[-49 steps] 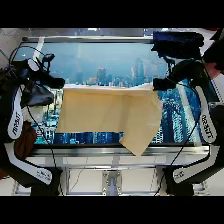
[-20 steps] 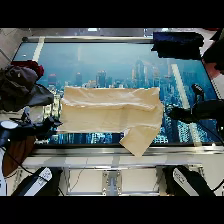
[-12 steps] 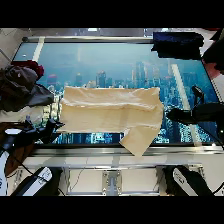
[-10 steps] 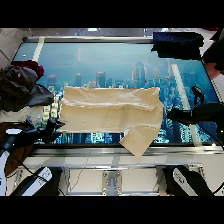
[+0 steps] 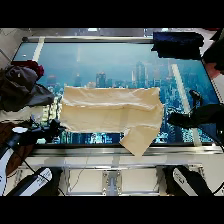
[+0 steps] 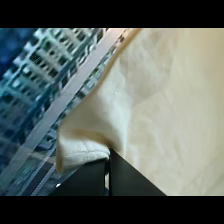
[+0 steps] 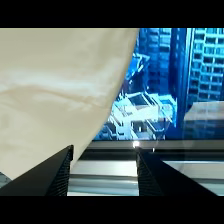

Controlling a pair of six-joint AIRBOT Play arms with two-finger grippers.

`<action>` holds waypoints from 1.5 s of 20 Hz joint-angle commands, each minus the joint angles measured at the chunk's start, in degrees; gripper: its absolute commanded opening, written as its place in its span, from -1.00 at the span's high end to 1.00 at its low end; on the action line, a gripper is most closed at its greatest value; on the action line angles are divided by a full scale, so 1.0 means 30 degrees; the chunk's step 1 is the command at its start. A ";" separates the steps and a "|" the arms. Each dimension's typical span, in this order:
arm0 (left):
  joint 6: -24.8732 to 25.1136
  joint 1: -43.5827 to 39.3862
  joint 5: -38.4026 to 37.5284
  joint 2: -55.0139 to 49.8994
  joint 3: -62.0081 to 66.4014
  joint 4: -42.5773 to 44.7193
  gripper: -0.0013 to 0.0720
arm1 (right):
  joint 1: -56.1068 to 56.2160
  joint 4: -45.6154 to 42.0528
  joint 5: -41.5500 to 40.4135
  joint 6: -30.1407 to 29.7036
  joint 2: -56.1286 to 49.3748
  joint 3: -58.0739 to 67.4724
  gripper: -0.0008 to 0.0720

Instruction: Fold the shirts.

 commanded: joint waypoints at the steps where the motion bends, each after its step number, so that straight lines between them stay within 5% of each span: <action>1: 0.0546 -0.0117 0.0087 -0.0015 0.0015 -0.0168 0.94 | -0.0007 0.0969 -0.0036 0.0393 0.0000 -0.2084 -0.27; 4: 0.0546 -0.0117 0.0036 -0.0015 0.0015 -0.0168 0.94 | 0.0022 0.4962 0.3038 0.0437 -0.0189 -0.5807 -0.27; 13: 0.0619 -0.0117 -0.0058 -0.0015 0.0015 -0.0168 0.94 | 0.5297 0.6557 0.8102 0.1450 -0.1457 -0.8240 -0.23; 15: 0.0627 -0.0109 -0.0335 0.0007 0.0036 -0.0168 0.94 | 0.6084 0.6783 0.7694 0.1523 -0.1472 -0.8189 0.88; 16: 0.1217 -0.0109 -0.0670 0.0160 0.0211 -0.0153 0.94 | 0.6266 0.6783 0.6936 0.1479 -0.1297 -0.8007 0.93; 22: 0.2747 0.0969 -0.5982 0.4532 0.2820 0.1071 0.94 | 0.6339 0.6113 0.0590 0.1282 0.3315 -0.4299 0.94; 26: 0.2528 0.0984 -0.6215 0.7155 0.5115 0.1588 0.95 | 0.6339 0.5253 0.2579 0.2310 0.5231 -0.0576 0.94; 30: 0.1953 -0.1894 -0.3548 0.5071 0.8648 0.4124 0.95 | 0.6339 0.4860 0.5829 0.1392 0.1698 0.2266 0.94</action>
